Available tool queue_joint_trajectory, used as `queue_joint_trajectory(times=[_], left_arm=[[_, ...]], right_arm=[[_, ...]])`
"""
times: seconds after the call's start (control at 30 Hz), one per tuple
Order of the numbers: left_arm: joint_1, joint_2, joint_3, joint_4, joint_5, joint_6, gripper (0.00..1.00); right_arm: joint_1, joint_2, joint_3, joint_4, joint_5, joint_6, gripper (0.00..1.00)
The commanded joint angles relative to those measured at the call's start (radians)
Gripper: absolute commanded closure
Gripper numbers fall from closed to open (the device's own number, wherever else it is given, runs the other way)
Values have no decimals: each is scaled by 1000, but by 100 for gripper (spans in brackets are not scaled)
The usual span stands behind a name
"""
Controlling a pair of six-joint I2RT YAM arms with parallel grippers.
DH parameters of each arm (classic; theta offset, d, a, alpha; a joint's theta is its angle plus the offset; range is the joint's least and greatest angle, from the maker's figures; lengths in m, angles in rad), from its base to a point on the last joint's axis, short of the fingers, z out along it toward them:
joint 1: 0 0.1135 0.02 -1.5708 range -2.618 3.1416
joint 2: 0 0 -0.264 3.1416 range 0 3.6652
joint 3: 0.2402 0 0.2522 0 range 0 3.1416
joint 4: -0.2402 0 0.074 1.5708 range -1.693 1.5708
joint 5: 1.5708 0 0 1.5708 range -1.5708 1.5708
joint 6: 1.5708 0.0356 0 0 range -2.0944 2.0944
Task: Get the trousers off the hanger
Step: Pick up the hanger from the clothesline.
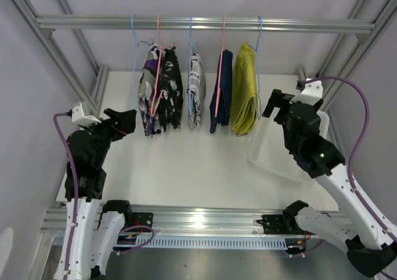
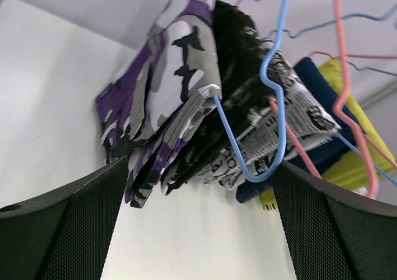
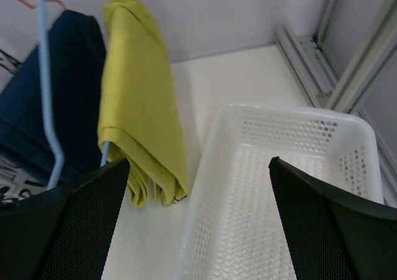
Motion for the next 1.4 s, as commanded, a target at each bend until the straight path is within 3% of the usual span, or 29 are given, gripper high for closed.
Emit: queue_joint_trajectory(times=[0.0, 0.13, 0.3, 0.43, 0.53, 0.7, 0.87, 0.97, 1.1, 1.37], left_arm=[[38, 23, 2, -18, -56, -42, 0], [56, 38, -11, 26, 5, -6, 1], [62, 53, 2, 26, 62, -8, 1], [62, 76, 5, 46, 91, 31, 1], [62, 113, 5, 33, 64, 34, 0], [64, 142, 64, -138, -80, -51, 1], [88, 119, 32, -58, 66, -72, 1], [122, 112, 22, -38, 134, -87, 1], [131, 67, 22, -29, 166, -91, 1], [131, -6, 9, 20, 232, -66, 1]], right_arm=[[1, -140, -26, 37, -123, -53, 1], [-14, -284, -141, 142, -203, -61, 0], [-22, -185, -25, -34, -200, -49, 1], [-8, -163, -43, -36, -153, -42, 0], [10, -186, -68, -16, -157, -36, 1], [12, -169, -39, -37, -126, -55, 1], [25, -151, 33, -99, -67, -127, 0], [42, -210, -43, -59, -45, -136, 1], [29, -286, -99, -48, -169, -99, 1], [1, -165, 163, -124, -191, -93, 1]])
